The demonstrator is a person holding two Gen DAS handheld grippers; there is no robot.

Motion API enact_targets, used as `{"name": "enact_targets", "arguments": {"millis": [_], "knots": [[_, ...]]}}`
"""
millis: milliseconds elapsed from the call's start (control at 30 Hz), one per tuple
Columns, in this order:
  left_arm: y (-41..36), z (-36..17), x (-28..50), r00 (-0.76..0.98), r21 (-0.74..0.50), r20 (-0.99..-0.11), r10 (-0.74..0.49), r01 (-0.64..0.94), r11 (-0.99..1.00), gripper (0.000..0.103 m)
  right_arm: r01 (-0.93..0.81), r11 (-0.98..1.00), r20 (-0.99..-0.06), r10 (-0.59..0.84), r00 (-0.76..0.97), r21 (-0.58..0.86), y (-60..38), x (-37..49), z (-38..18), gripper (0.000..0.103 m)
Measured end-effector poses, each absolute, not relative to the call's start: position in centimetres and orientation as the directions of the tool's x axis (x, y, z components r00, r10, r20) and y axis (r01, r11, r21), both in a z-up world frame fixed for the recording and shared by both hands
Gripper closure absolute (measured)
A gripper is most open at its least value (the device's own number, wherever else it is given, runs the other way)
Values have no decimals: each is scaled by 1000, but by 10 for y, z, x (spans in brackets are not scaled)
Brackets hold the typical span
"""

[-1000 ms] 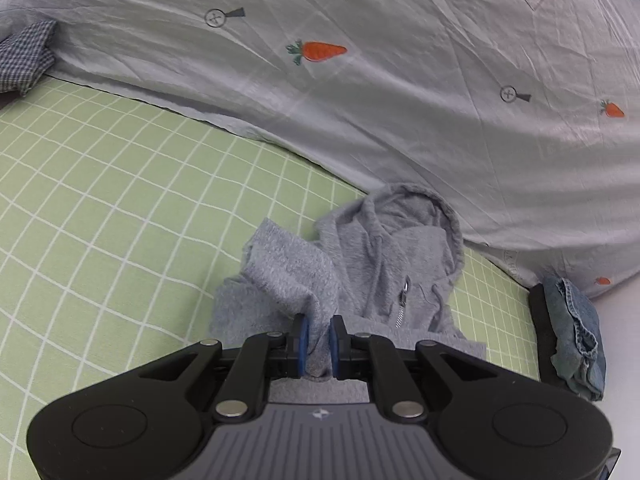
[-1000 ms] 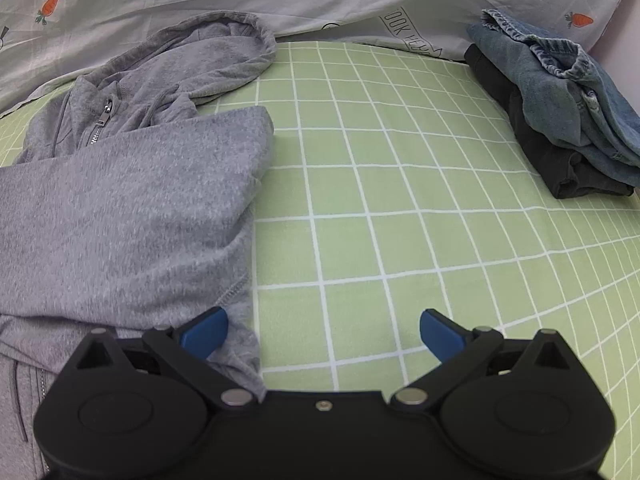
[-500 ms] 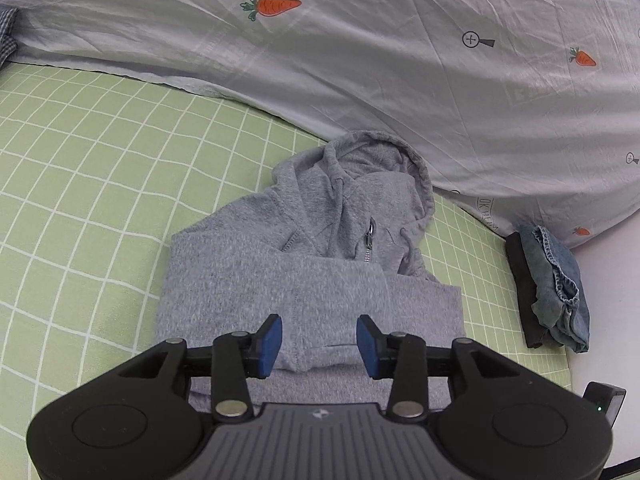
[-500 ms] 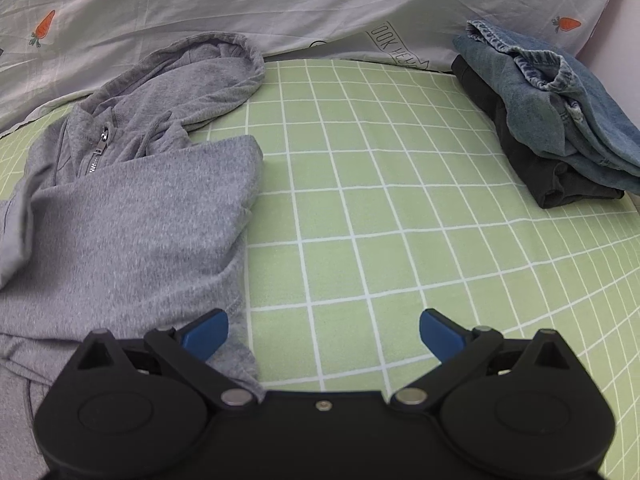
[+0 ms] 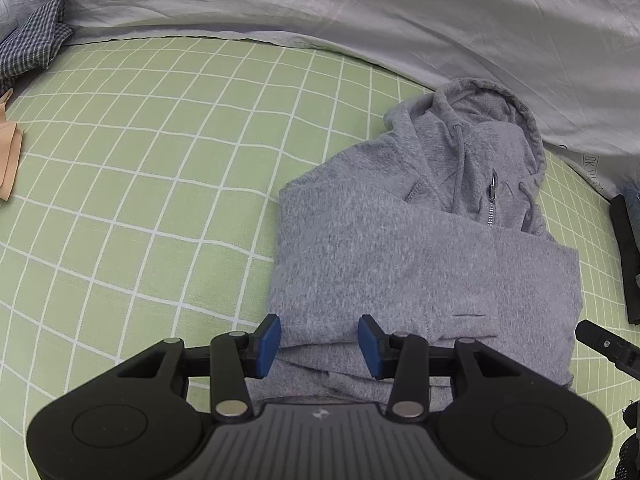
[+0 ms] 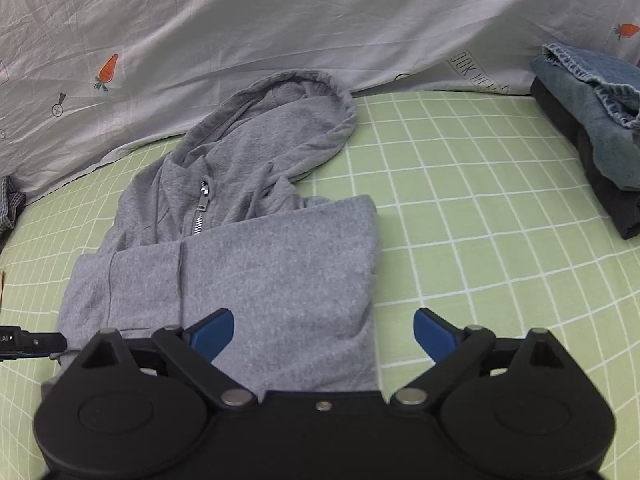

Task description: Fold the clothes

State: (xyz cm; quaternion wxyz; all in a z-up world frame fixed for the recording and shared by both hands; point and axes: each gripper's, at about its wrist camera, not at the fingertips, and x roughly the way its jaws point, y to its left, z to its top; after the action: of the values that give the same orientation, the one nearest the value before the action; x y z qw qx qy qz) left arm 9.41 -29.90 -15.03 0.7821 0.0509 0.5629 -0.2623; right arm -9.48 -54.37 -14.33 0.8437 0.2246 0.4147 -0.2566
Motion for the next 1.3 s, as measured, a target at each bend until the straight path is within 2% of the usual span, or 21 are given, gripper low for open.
{"name": "enact_targets", "arguments": {"millis": [67, 133, 300, 467, 533, 600, 667, 733, 933, 1300], "knots": [[-301, -152, 94, 227, -206, -911, -344, 472, 857, 58, 584, 786, -815, -195, 545, 203, -537, -82, -148, 13], [-304, -154, 93, 224, -197, -915, -335, 476, 857, 56, 548, 806, -813, -154, 561, 226, -531, -69, -152, 28], [-309, -161, 91, 215, -183, -922, -321, 488, 853, 54, 453, 846, -797, -57, 601, 281, -517, -40, -157, 48], [-313, -165, 89, 212, -173, -926, -314, 499, 849, 53, 365, 868, -797, 54, 602, 335, -503, -16, -169, 59], [-314, -166, 89, 211, -176, -925, -315, 498, 849, 52, 363, 868, -804, 68, 591, 340, -499, -11, -175, 70], [-314, -166, 89, 210, -177, -925, -317, 499, 848, 51, 374, 867, -808, 54, 586, 329, -497, -10, -178, 72], [-314, -166, 89, 210, -177, -925, -318, 500, 847, 50, 384, 863, -804, 42, 594, 328, -497, -13, -179, 79], [-315, -167, 89, 211, -175, -925, -316, 501, 847, 50, 394, 860, -801, 27, 598, 323, -501, -17, -178, 99], [-316, -162, 87, 218, -162, -927, -305, 502, 850, 50, 383, 840, -731, 23, 682, 384, -510, -41, -157, 101], [-314, -145, 76, 251, -153, -915, -316, 509, 847, 50, 386, 885, -696, -105, 711, 261, -505, -75, -126, 101]]}}
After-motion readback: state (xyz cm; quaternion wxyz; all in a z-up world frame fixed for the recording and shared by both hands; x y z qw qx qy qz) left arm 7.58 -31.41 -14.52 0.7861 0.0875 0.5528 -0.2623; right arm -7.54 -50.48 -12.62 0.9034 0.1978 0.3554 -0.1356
